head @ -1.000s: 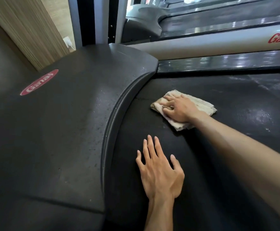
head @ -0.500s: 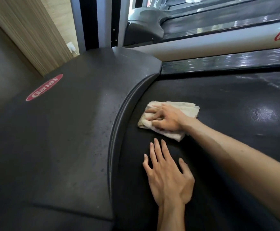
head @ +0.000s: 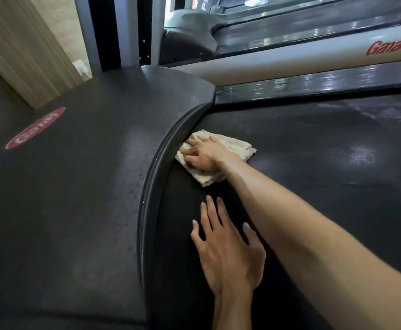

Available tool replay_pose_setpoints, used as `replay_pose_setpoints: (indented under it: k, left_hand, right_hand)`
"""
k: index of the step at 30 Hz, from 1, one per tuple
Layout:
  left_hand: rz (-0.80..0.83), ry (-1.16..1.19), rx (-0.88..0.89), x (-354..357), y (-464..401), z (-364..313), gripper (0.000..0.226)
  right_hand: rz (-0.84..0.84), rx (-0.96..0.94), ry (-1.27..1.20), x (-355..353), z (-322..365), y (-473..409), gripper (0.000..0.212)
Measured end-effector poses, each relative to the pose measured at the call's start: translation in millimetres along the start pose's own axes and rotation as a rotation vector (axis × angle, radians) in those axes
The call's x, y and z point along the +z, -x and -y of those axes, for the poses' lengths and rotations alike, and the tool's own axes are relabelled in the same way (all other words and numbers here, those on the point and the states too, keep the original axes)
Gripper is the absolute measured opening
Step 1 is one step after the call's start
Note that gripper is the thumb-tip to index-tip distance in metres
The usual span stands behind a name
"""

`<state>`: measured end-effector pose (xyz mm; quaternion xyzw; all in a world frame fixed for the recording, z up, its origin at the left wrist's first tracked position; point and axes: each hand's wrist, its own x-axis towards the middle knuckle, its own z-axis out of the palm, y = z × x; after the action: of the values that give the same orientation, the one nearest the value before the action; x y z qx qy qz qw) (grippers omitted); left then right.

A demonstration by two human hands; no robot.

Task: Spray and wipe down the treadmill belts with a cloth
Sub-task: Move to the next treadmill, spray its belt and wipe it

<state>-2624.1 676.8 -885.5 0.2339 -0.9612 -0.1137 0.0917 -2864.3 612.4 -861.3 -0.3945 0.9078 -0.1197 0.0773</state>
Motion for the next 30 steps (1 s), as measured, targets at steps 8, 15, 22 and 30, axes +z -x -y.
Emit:
replay_pose_setpoints:
  k: [8, 15, 22, 30]
  left_hand:
    - [0.042, -0.089, 0.081, -2.8, -2.0, 6.5, 0.087]
    - [0.022, -0.059, 0.053, 8.4, -2.5, 7.7, 0.088]
    - [-0.024, -0.009, -0.032, 9.4, -5.2, 0.7, 0.074]
    - [-0.014, -0.015, -0.009, 7.5, -4.1, 1.3, 0.079]
  right_hand:
    - [-0.088, 0.27, 0.002, 9.7, 12.6, -3.4, 0.055]
    - [-0.149, 0.272, 0.022, 15.7, 12.6, 10.4, 0.052]
    - [0.018, -0.317, -0.051, 15.5, 31.9, 44.6, 0.06]
    - [-0.04, -0.128, -0.04, 11.6, 3.1, 34.7, 0.049]
